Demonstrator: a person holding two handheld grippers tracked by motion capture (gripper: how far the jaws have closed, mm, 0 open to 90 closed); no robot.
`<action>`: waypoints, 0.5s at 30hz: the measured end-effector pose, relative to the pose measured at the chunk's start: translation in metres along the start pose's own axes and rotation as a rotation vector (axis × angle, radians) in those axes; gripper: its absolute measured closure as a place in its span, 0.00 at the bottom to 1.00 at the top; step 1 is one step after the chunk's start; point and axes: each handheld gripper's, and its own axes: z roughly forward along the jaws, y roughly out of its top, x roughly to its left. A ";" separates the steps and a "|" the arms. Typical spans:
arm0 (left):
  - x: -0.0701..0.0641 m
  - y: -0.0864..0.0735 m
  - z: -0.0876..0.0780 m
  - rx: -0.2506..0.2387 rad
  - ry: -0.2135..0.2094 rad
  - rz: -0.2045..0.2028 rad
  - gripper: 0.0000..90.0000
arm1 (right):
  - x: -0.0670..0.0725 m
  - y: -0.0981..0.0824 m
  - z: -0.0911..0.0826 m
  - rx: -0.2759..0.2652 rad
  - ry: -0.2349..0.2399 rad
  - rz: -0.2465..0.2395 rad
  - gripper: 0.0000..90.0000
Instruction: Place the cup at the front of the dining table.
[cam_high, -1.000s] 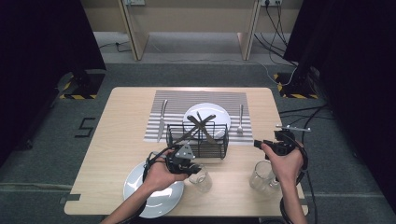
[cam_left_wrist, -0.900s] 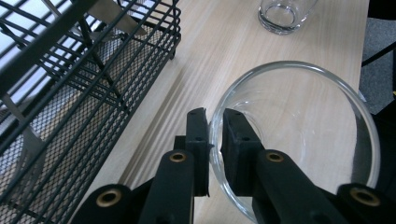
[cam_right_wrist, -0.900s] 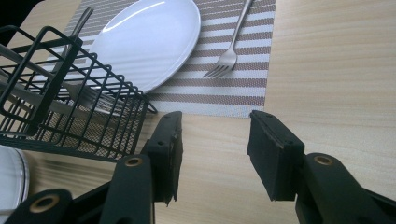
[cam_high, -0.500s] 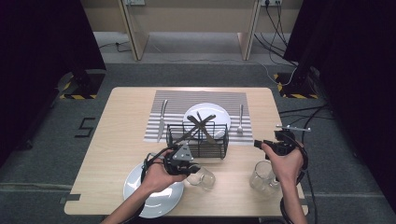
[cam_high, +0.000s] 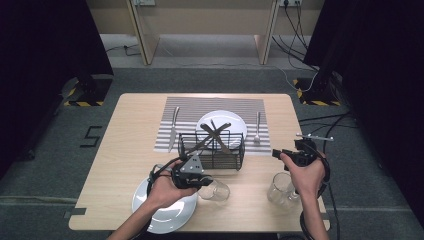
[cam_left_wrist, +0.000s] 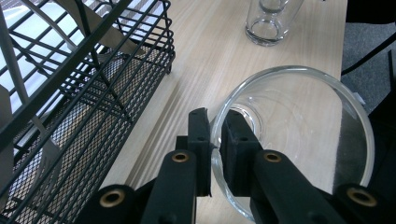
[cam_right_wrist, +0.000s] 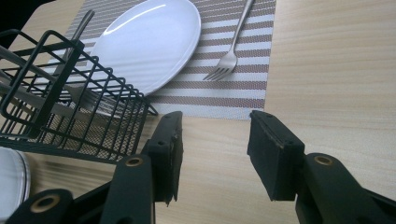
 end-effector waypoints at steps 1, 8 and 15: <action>0.000 0.000 -0.001 0.004 -0.001 0.006 0.92 | 0.000 0.000 0.000 0.000 0.000 0.000 0.61; -0.003 0.000 -0.007 -0.004 -0.009 0.002 0.92 | 0.000 0.000 0.000 -0.002 -0.001 -0.001 0.61; -0.002 -0.001 -0.015 -0.008 -0.001 -0.012 0.92 | 0.000 0.000 -0.001 -0.005 0.000 0.003 0.61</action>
